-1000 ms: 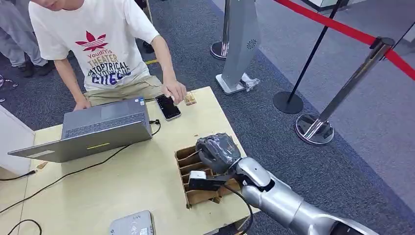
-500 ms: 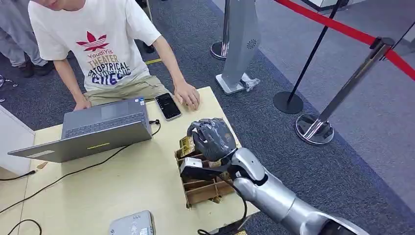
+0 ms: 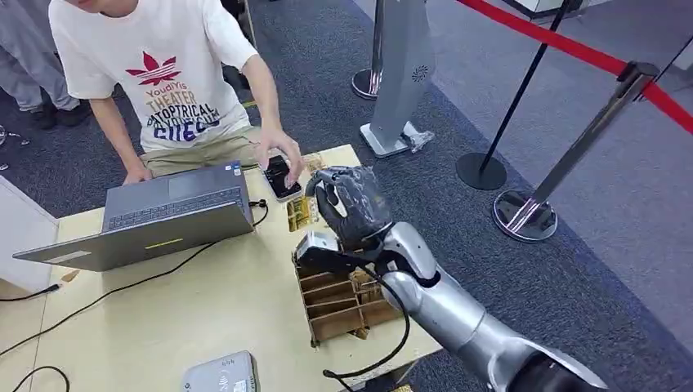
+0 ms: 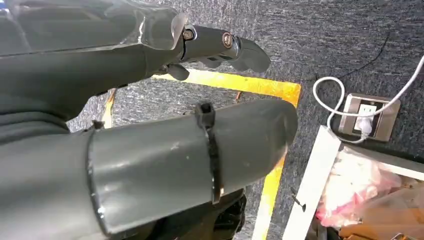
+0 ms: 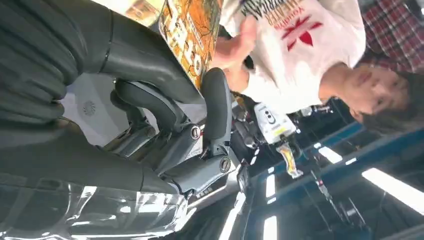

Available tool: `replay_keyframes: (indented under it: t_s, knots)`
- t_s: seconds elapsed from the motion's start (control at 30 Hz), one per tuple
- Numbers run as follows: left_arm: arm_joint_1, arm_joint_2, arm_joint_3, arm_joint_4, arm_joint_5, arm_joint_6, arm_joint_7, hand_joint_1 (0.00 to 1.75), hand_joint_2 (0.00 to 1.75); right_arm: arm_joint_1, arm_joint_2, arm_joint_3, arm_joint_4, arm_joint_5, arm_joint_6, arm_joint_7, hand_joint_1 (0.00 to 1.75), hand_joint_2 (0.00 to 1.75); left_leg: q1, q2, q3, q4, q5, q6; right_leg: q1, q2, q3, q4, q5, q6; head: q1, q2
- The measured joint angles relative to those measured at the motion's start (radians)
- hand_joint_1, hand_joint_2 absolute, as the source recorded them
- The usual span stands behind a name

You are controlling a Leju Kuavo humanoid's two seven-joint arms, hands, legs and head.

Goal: Pass the card to the sensor for recognition and then transmit it.

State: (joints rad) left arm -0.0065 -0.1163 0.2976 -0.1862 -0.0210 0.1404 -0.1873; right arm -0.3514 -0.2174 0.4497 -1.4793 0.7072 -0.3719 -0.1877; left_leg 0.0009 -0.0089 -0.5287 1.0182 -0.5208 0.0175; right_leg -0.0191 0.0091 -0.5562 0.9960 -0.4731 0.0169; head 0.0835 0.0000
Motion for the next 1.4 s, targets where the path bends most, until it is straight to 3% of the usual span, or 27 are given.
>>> replay_keyframes:
  t_s: [0.53,0.67,0.7,0.73,1.27,1.4]
  knots:
    - [-0.001,0.004,-0.010,0.000,-0.032,-0.013,0.005,0.00,0.00,-0.252,0.079,-0.047,0.195,-0.041,0.038,0.002,1.71,1.75,0.000,0.000,0.000,0.000,0.000,0.000,0.000,0.000,0.000,0.001,0.000,0.000,0.000,0.000]
    - [0.000,0.012,-0.022,0.000,-0.037,-0.026,0.008,0.00,0.00,-0.274,0.092,-0.053,0.255,-0.040,0.038,0.006,1.54,1.75,0.000,-0.001,0.000,0.000,0.000,0.000,0.000,0.000,0.000,0.001,0.000,0.000,0.000,0.000]
    - [-0.001,0.015,-0.024,0.000,-0.037,-0.027,0.009,0.00,0.00,-0.276,0.093,-0.053,0.267,-0.040,0.038,0.006,0.12,1.75,0.000,-0.001,0.000,0.000,0.000,0.000,0.000,0.000,0.000,0.001,0.000,0.000,0.000,0.000]
    - [-0.001,0.016,-0.025,0.000,-0.038,-0.030,0.009,0.00,0.00,-0.276,0.095,-0.053,0.277,-0.040,0.038,0.007,0.00,1.75,0.000,-0.001,0.000,0.000,0.000,0.000,0.000,0.000,0.000,0.001,0.000,0.000,0.000,0.000]
    - [0.004,0.043,-0.026,0.000,-0.036,-0.057,0.016,0.00,0.00,-0.237,0.119,-0.053,0.337,-0.005,-0.028,0.001,0.00,1.75,0.000,-0.001,0.000,0.000,0.000,0.000,0.000,0.000,0.000,0.001,0.000,0.000,0.000,0.000]
    - [0.005,0.046,-0.026,0.000,-0.035,-0.060,0.016,0.00,0.00,-0.210,0.122,-0.054,0.303,0.012,-0.104,-0.038,0.00,1.75,0.000,-0.001,0.000,0.000,0.000,0.000,0.000,0.000,0.000,0.001,0.000,0.000,0.000,0.000]
